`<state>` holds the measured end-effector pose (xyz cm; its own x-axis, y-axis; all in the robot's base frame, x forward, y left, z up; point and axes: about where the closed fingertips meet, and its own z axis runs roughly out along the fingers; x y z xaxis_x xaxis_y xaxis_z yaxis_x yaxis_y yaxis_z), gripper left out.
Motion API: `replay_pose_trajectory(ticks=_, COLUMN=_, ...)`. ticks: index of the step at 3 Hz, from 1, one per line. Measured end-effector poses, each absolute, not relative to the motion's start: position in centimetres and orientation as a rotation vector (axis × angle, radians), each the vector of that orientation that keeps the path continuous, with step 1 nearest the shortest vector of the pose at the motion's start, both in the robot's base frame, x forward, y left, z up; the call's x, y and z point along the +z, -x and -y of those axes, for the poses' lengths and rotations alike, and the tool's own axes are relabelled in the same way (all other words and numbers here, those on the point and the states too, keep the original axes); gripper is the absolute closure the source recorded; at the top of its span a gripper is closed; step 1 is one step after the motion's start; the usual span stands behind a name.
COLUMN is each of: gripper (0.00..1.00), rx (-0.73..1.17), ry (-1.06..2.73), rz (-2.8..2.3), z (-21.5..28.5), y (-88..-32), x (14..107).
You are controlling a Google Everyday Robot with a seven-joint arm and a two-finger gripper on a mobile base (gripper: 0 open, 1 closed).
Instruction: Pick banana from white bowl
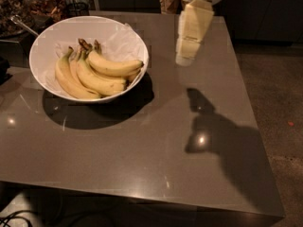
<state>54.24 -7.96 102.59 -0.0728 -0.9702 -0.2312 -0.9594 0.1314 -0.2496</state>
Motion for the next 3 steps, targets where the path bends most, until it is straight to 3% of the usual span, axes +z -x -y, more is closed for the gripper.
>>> replay_pose_trajectory(ticks=1, gripper=0.00, rx=-0.092, ry=1.975, rz=-2.018, z=3.5, y=-56.4, x=101.8)
replay_pose_trajectory(ticks=3, gripper=0.00, rx=-0.056, ry=1.929, rz=-1.976, z=1.0, y=-58.1, x=101.9)
